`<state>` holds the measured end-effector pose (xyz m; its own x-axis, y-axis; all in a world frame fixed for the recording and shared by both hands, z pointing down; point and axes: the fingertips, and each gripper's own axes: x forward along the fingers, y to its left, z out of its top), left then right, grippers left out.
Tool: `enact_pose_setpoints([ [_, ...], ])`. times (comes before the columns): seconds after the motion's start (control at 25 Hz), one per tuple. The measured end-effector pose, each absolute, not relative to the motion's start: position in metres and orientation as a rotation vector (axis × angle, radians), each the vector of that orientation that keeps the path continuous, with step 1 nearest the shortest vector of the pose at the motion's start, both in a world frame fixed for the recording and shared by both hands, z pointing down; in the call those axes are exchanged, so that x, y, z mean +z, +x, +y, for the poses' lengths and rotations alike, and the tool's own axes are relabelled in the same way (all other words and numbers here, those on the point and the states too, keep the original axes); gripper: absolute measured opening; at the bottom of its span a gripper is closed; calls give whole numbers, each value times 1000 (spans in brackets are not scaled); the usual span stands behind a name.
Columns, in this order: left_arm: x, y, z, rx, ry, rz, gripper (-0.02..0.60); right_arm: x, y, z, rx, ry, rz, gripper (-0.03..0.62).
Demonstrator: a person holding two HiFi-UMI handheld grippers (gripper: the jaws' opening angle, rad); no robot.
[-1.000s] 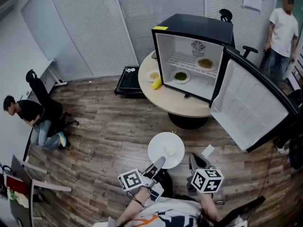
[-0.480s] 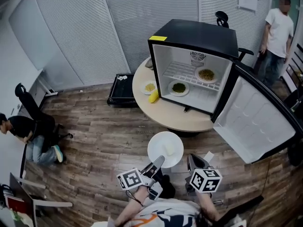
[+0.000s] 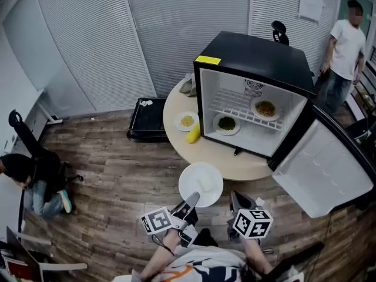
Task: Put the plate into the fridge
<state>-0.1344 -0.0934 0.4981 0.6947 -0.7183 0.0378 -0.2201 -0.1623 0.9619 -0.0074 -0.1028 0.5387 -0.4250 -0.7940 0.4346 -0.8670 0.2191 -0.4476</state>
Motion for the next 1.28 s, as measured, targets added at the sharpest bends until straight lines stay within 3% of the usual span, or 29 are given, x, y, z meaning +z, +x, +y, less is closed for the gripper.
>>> enact_pose_setpoints([
  [0.24, 517, -163, -126, -411, 1780, -838, 29, 545, -15, -121, 995, 1662, -2321, 15],
  [0.84, 523, -139, -153, -423, 1703, -731, 29, 561, -8, -142, 1043, 1665, -2261, 15],
  [1.28, 506, -113, -234, -486, 1707, -732, 29, 555, 13, -223, 1001, 1601, -2321, 15],
])
